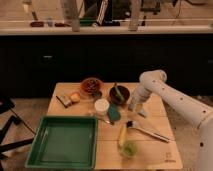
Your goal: Wipe tray with towel
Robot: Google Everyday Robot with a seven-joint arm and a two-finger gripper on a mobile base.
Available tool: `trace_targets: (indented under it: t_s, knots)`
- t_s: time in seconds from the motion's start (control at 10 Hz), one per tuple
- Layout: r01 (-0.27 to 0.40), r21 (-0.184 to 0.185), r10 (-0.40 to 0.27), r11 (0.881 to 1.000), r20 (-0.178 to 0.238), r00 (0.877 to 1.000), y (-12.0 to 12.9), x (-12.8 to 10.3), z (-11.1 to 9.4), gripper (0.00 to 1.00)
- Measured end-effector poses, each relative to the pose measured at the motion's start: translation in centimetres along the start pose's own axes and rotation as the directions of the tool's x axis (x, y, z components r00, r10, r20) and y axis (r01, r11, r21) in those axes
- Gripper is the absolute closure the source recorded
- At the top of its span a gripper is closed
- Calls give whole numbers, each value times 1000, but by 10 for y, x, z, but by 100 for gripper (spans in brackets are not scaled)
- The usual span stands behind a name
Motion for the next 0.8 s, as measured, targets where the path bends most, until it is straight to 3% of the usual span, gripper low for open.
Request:
trace_targets:
  t_s: [0.8]
  knots:
    - [-94, -7, 94, 996, -16, 995, -21, 35, 36, 20]
